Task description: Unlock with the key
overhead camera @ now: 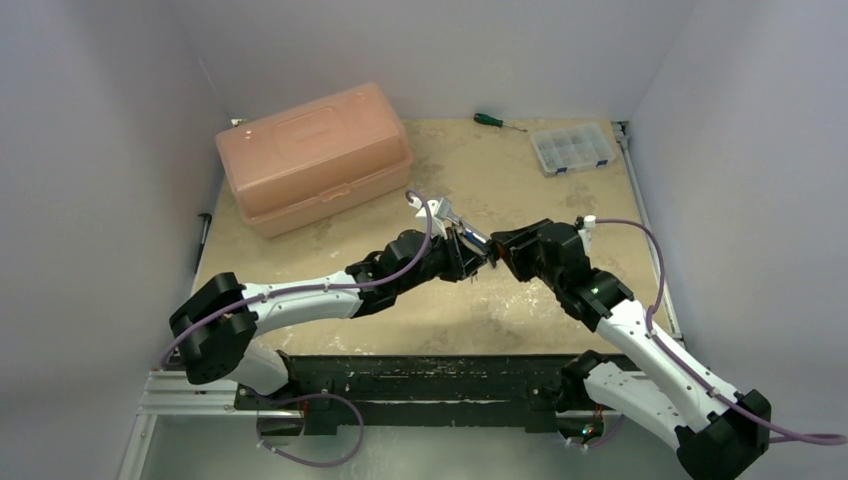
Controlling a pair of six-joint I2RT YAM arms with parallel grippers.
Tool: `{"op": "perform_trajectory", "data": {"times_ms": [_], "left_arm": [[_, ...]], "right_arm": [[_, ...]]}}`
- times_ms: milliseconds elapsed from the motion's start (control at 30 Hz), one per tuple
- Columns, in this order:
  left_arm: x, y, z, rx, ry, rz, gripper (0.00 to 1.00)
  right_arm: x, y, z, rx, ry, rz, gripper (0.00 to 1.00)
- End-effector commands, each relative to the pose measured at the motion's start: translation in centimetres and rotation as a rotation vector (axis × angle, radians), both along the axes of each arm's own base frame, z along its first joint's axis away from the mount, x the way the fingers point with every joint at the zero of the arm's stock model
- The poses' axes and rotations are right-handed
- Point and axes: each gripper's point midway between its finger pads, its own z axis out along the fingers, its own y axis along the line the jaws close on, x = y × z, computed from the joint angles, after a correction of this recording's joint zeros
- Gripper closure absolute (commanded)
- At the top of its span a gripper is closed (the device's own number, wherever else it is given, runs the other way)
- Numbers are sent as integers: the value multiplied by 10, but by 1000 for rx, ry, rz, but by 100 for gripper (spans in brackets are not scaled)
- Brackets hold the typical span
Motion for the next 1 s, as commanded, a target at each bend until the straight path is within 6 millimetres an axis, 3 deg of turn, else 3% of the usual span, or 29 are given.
{"op": "perform_trajectory", "data": {"times_ms": [0, 367, 667, 967], "left_arm": [[11, -14, 37, -137, -55, 17, 100], [15, -19, 38, -139, -56, 20, 100], [20, -20, 43, -202, -35, -5, 100], [27, -14, 37, -161, -58, 15, 100]], "right_arm": [[-6, 24, 38, 89, -71, 95, 100], [-7, 26, 39, 88, -90, 112, 100], [-9, 52, 64, 100, -247, 244, 100], [-13, 62, 64, 106, -218, 274, 100]]}}
